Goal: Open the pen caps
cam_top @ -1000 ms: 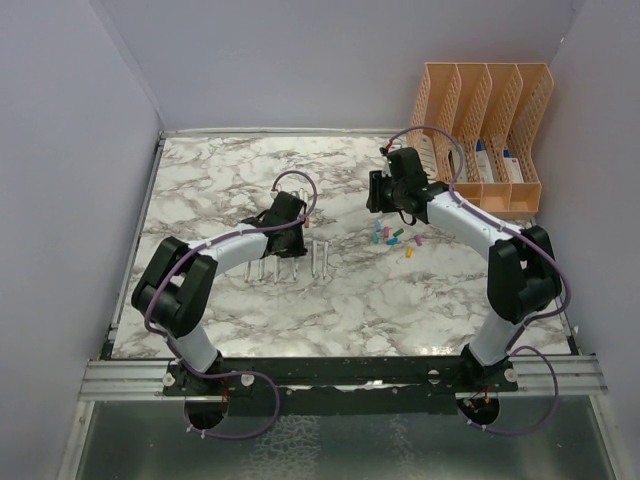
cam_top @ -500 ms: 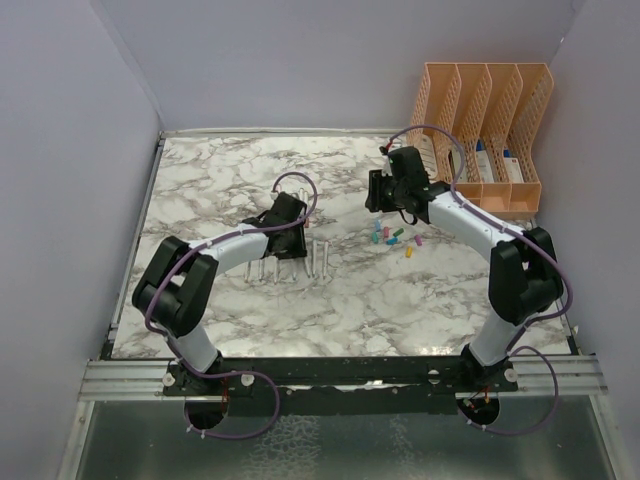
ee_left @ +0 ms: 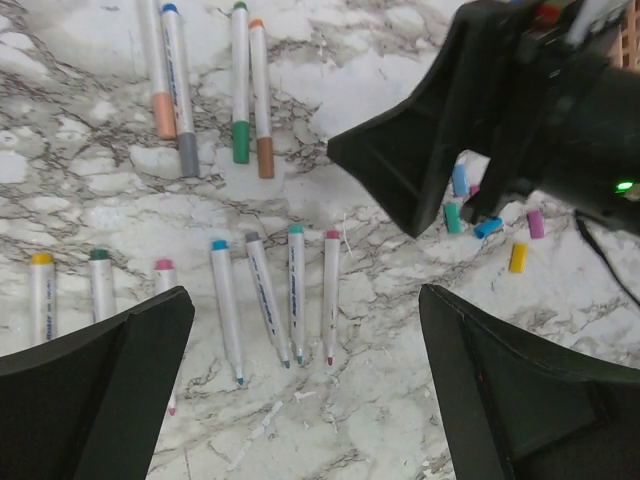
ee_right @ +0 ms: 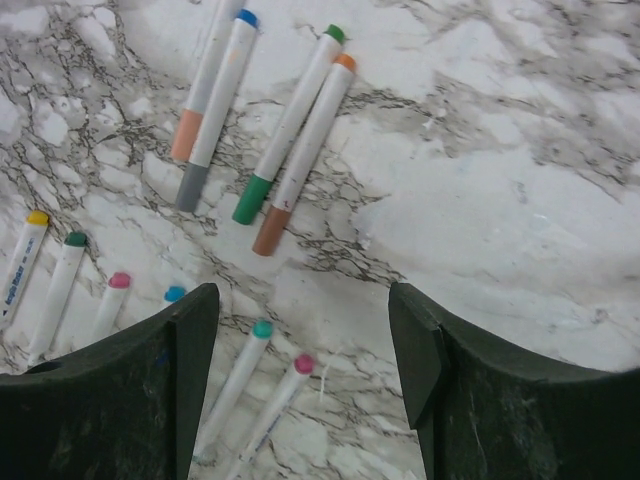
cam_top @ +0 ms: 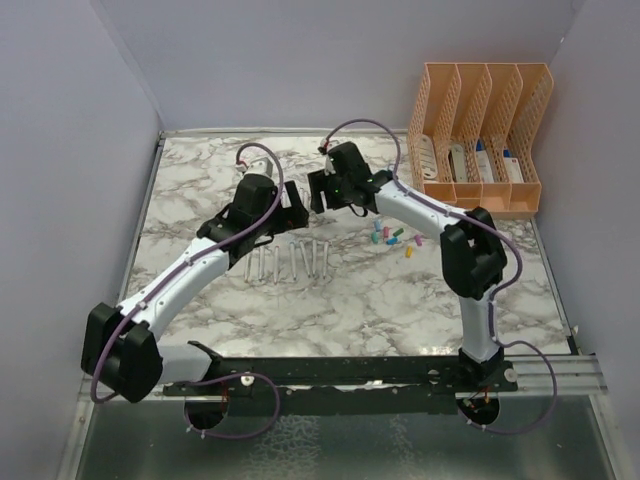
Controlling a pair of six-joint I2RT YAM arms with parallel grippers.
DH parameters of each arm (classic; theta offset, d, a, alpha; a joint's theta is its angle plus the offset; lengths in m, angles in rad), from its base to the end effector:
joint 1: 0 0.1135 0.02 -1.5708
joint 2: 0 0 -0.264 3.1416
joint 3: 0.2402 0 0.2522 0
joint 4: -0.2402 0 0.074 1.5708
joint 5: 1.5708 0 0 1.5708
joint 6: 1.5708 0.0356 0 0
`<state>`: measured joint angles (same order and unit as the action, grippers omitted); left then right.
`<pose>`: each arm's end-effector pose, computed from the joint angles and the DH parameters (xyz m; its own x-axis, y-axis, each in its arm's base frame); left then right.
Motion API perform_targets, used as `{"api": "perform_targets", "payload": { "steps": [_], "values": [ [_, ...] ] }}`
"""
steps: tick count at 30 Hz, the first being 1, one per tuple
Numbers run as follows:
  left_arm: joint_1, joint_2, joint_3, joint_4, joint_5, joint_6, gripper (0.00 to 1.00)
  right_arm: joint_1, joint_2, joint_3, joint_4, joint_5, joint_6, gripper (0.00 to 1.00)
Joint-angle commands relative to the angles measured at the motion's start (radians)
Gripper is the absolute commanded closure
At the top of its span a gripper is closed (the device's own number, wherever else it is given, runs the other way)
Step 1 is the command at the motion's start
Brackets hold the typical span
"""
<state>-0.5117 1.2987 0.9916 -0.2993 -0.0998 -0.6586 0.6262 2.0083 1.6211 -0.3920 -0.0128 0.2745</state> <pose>0.2551 -0.1392 0.2886 -0.6475 -0.3348 -0.6846 0.0248 0.8886 -0.4580 0.3719 0.2696 0.2387 -0.7089 -0.1782 -0.6824 -0.4168 0.8864 0.2015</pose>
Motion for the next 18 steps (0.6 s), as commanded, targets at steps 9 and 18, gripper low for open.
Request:
{"api": "perform_targets", "payload": {
  "steps": [9, 18],
  "values": [
    [0.085, -0.275, -0.167, -0.008, -0.104, -0.094, 0.01, 0.089, 0.260, 0.285, -0.161, 0.083, -0.006, 0.42],
    [0.111, -0.364, -0.210, -0.009, -0.134, -0.102, 0.01, 0.109, 0.345, 0.367, -0.197, 0.127, -0.005, 0.54]
  ]
}}
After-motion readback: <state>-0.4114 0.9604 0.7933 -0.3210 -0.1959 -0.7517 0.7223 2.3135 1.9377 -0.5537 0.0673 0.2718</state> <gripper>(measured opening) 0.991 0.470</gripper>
